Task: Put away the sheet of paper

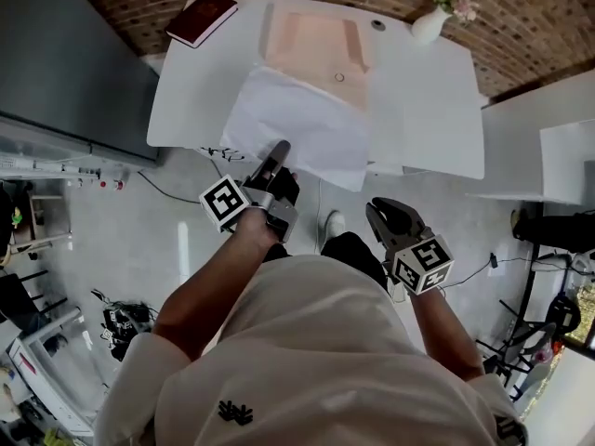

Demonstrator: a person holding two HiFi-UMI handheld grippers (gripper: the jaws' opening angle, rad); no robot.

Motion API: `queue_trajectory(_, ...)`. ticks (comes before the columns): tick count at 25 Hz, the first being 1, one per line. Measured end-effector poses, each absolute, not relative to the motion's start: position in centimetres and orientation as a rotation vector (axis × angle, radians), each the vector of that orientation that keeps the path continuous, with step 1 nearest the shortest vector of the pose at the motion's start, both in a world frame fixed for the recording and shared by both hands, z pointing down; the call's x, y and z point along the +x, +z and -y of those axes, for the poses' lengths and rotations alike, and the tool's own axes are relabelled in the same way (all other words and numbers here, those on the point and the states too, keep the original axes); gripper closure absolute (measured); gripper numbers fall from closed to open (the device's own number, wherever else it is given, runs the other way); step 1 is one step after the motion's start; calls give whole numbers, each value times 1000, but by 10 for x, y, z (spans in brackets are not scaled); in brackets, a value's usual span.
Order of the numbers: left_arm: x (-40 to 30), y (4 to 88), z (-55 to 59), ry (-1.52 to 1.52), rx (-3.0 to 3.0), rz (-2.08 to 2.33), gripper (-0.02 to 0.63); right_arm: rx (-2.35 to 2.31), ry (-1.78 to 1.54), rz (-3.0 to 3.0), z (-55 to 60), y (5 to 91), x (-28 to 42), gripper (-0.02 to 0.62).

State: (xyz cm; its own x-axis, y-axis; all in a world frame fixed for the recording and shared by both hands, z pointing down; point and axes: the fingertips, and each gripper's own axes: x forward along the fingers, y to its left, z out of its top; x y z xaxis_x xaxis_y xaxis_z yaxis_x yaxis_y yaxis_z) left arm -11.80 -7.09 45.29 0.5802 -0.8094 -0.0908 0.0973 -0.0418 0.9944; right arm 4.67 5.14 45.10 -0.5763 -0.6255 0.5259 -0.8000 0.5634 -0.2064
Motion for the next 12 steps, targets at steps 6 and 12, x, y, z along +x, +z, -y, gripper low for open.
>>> queue_trajectory(6, -85, 472, 125, -802, 1434, 711, 583, 1178, 595, 2427, 0, 450, 93, 518)
queue_trajectory(12, -53, 505, 167, -776, 1363, 857, 583, 1098, 602, 2456, 55, 453, 154, 518)
